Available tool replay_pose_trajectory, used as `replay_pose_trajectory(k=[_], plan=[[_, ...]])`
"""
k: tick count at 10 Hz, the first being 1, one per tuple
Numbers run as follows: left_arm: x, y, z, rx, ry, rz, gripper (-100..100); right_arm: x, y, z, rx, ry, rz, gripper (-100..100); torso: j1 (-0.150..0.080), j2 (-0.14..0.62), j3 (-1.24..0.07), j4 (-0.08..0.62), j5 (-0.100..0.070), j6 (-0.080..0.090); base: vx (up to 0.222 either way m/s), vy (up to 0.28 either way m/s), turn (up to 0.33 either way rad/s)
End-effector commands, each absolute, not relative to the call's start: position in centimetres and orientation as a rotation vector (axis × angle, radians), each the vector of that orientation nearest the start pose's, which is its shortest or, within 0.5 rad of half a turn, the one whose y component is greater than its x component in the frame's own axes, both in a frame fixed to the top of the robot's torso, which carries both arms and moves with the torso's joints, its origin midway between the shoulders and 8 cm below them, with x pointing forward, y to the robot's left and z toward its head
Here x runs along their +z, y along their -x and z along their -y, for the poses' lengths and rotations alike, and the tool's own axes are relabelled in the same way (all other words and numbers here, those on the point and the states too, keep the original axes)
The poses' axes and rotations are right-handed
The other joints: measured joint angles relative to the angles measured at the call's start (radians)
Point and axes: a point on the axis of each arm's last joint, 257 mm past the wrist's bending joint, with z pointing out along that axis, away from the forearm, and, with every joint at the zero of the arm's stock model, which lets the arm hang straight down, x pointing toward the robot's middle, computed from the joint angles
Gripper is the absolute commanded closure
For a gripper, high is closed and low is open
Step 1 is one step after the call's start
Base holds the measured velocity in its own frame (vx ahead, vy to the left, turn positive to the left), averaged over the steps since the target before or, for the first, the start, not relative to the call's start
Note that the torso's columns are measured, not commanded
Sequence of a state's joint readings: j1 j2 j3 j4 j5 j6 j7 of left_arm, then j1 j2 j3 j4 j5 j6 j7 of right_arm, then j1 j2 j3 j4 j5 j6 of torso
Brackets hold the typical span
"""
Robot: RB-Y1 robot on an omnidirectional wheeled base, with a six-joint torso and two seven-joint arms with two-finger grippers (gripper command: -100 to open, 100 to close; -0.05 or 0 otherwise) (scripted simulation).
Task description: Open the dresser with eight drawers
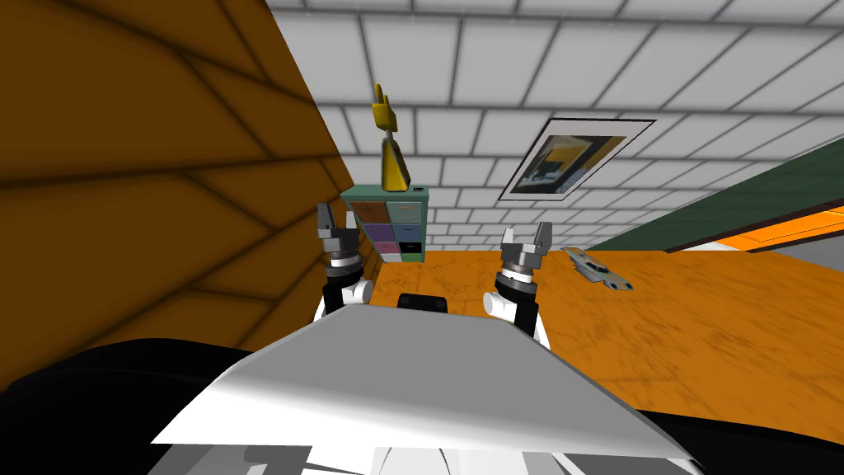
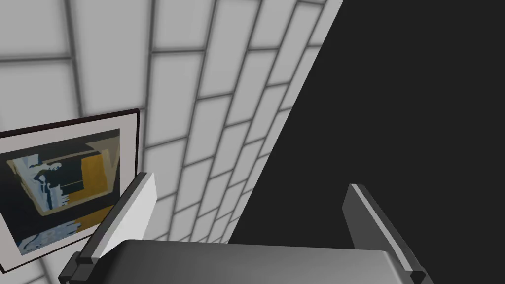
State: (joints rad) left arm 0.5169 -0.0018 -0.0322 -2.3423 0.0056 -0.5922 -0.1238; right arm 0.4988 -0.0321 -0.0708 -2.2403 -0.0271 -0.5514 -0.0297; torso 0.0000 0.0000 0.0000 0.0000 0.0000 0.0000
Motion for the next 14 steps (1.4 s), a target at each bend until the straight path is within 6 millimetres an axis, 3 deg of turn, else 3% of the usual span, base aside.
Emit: replay_pose_trajectory(k=[1, 9, 10, 11, 14], plan=[[6.2, -31.4, -26.6, -1.244, 0.514, -0.534, 0, 1.9, -33.8, 30.3, 1.28, -0.642, -0.599, 0, 0.0, 0.04, -0.082, 0.041, 0.0, 0.0, 0.0, 0.0, 0.0], [6.2, -31.4, -26.6, -1.244, 0.513, -0.534, 0, 1.9, -33.8, 30.3, 1.28, -0.641, -0.599, 0, 0.0, 0.618, -1.234, 0.617, 0.0, 0.0, 0.0, 0.0, 0.0], [6.2, -31.6, -26.3, -1.248, 0.497, -0.565, -100, 1.9, -33.8, 30.3, 1.28, -0.641, -0.599, 0, 0.0, 0.691, -1.382, 0.691, 0.0, 0.0, 0.027, -0.008, 0.01], [6.1, -31.8, -26.1, -1.25, 0.488, -0.587, -100, 1.9, -33.8, 30.3, 1.28, -0.642, -0.6, 0, 0.0, 0.724, -1.452, 0.724, 0.0, 0.0, 0.044, -0.015, 0.021], [5.7, -32.5, -25.7, -1.254, 0.483, -0.651, -100, 1.9, -33.8, 30.3, 1.28, -0.642, -0.6, 0, -0.001, 0.736, -1.477, 0.737, 0.0, 0.0, 0.074, -0.035, 0.024]])
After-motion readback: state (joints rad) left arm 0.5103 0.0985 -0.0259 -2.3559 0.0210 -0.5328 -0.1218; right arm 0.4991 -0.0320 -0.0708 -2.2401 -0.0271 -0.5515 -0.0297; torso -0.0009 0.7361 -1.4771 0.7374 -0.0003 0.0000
